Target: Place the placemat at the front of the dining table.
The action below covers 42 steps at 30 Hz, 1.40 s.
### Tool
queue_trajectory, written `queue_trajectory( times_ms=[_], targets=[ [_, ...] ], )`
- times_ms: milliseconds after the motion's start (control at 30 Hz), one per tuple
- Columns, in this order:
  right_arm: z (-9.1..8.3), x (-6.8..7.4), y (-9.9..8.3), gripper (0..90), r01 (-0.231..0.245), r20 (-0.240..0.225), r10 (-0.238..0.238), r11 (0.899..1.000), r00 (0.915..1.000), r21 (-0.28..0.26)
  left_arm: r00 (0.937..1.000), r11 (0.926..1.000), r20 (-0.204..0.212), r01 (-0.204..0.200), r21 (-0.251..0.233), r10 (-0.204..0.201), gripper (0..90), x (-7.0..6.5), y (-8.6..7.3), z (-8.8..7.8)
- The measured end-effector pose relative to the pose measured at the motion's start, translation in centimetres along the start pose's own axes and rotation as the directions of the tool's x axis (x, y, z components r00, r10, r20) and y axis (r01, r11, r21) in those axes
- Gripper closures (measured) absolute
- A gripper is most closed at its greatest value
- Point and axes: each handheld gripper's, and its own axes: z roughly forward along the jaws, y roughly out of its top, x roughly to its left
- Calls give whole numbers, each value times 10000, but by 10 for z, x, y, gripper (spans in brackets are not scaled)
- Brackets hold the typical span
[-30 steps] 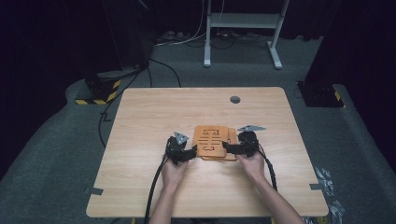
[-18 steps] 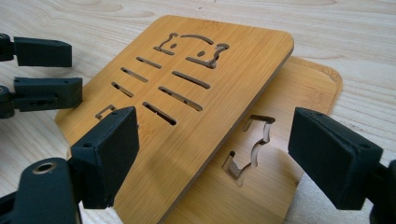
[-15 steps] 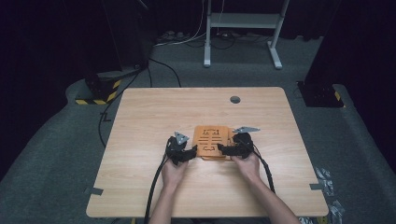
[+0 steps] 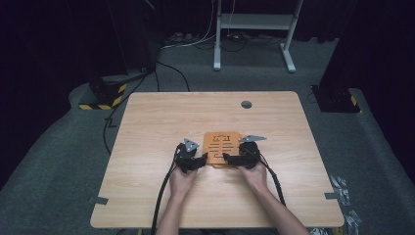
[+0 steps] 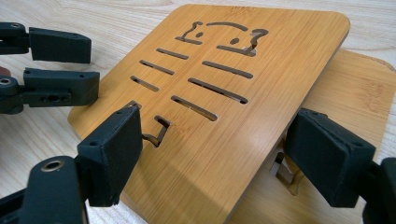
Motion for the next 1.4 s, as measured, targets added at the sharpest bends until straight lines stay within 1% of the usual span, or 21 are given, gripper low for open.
queue_trajectory(
  times_ms=[100, 200, 233, 267, 333, 400, 467, 500, 567, 700, 767, 800, 867, 967, 1067, 1100, 1133, 1167, 1400],
  targets=[
    [-1, -1, 0, 197, -58, -70, 58, 10000, 10000, 23, 9999, 10000, 94, 84, 7, -84, 469, 0, 0, 0],
    [-2, -1, -1, 201, -151, -158, 150, 9999, 9998, -57, 9999, 10000, 131, 53, 4, -53, 477, 0, 0, 0],
    [-3, -1, -2, 201, -242, -237, 242, 9997, 9994, 16, 9998, 10000, 176, 2, 12, -2, 477, 0, 0, 0],
    [-3, -2, -2, 202, -331, -314, 328, 9994, 9990, -71, 9998, 10000, 204, -4, -2, 4, 479, 0, 0, 0],
    [-4, -3, -2, 202, -275, -386, 271, 9996, 9989, -104, 9997, 10000, 254, 8, 14, -9, 480, 0, 0, 0],
    [-5, -1, -2, 206, -320, -343, 312, 9992, 9989, -226, 9993, 10000, 369, 8, -43, -7, 480, 1, 0, 0],
    [-7, -1, -1, 209, -311, -425, 299, 9991, 9987, -279, 9990, 9999, 437, 113, -46, -111, 480, 2, 0, 0],
    [-9, 0, -1, 213, -300, -446, 283, 9988, 9986, -386, 9985, 9998, 514, 178, -75, -174, 480, 2, 0, 0],
    [-10, 1, 0, 216, -294, -438, 275, 9987, 9987, -426, 9980, 9998, 592, 207, -76, -202, 472, 2, 0, 0],
    [-12, 1, 0, 223, -254, -416, 234, 9985, 9989, -477, 9976, 9998, 666, 216, -28, -213, 458, 3, 0, 0],
    [-13, 1, 0, 225, -205, -408, 182, 9982, 9990, -563, 9972, 9996, 685, 294, -15, -293, 450, 3, 0, 0],
    [-14, 2, 0, 225, -264, -446, 236, 9977, 9987, -632, 9969, 9992, 687, 400, -65, -395, 444, 3, 0, 0],
    [-15, 2, 0, 225, -238, -470, 207, 9974, 9987, -676, 9968, 9990, 679, 435, -66, -430, 441, 3, 0, 0],
    [-18, 3, 2, 230, -216, -511, 175, 9964, 9985, -819, 9970, 9990, 644, 443, -71, -438, 401, 4, 0, 0],
    [-20, 3, 2, 231, -133, -494, 90, 9961, 9987, -872, 9972, 9991, 616, 426, -80, -420, 384, 3, 0, 0],
    [-21, 4, 3, 231, -152, -485, 109, 9960, 9988, -883, 9976, 9991, 564, 414, -12, -413, 376, 3, 0, 0],
    [-22, 5, 3, 231, -78, -379, 43, 9958, 9993, -915, 9977, 9991, 542, 413, -5, -412, 364, 3, 0, 0],
    [-23, 6, 4, 236, 39, -232, -64, 9944, 9997, -1060, 9978, 9991, 495, 428, 29, -429, 350, 3, 0, 0],
    [-27, 8, 8, 250, 63, -201, -87, 9932, 9998, -1159, 9983, 9989, 344, 458, 110, -462, 333, 3, 1, 1]
  ],
)
